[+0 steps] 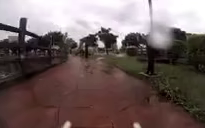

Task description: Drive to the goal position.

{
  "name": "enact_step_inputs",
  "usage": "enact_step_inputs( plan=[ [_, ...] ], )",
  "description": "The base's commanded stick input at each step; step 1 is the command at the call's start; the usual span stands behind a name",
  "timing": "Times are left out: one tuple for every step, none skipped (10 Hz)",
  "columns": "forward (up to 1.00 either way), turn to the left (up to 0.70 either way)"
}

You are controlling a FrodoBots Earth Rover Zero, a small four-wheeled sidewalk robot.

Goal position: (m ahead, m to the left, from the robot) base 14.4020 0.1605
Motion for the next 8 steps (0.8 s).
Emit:
enact_step_inputs(
  plan=[
    [0.50,0.00],
    [0.50,0.00],
    [0.50,0.00],
    [0.50,0.00],
    [0.50,0.00],
    [0.50,0.00],
    [0.50,0.00],
    [0.50,0.00]
  ],
)
